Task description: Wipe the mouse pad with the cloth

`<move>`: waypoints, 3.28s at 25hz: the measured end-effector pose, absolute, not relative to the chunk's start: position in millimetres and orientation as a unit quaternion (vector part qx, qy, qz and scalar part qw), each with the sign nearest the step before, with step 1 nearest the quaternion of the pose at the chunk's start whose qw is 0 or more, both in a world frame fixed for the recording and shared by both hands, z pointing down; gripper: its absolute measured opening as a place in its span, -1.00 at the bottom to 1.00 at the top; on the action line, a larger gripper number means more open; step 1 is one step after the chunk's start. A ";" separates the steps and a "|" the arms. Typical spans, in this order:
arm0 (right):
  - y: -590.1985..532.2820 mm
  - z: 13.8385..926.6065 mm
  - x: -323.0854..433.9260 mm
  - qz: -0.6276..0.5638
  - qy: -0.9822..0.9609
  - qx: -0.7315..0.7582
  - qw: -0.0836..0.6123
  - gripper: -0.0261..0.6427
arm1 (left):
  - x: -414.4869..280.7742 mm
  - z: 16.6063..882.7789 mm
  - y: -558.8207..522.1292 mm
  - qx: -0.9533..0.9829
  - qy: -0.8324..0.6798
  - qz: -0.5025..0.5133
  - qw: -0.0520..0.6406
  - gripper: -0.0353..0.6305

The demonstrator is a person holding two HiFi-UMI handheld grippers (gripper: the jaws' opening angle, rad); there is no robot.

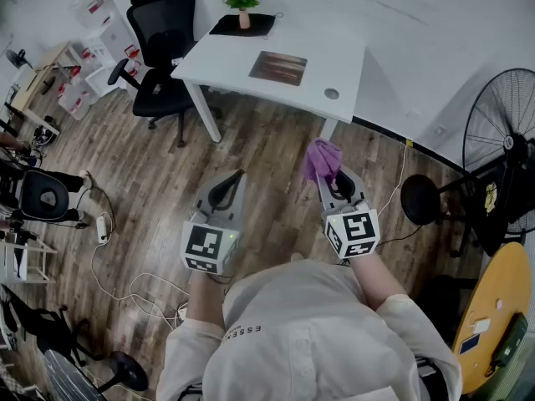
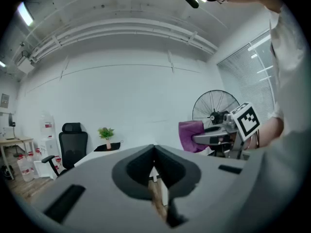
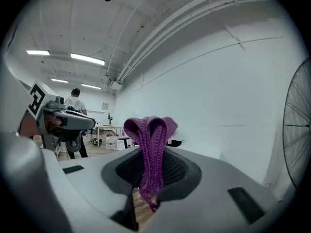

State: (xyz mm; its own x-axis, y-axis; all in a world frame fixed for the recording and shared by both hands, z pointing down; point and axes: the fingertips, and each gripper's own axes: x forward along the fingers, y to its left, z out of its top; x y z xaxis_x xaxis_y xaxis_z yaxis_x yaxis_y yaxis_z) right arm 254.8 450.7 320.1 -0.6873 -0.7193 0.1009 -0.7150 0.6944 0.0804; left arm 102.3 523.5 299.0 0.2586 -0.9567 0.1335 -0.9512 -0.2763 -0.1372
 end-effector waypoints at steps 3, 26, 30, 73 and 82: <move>453.3 321.0 249.5 -0.016 -0.917 0.393 0.062 -0.66 | 96.2 298.3 525.8 -0.795 0.600 -0.090 0.012 -0.89; 432.6 356.5 166.5 0.020 -0.919 0.381 0.096 -0.66 | 3.1 330.1 528.5 -0.766 0.639 -0.069 -0.021 -0.89; 388.7 362.4 148.2 0.027 -0.928 0.360 0.095 -0.66 | -13.0 337.8 494.6 -0.748 0.659 -0.073 -0.031 -0.89; -127.2 444.6 -15.3 0.163 -0.883 0.392 0.199 -0.66 | -145.0 380.0 -92.9 -0.849 0.507 -0.133 -0.062 -0.89; -162.7 516.8 -70.7 0.230 -0.858 0.365 0.280 -0.66 | -172.1 418.9 -148.0 -0.885 0.434 -0.154 -0.074 -0.89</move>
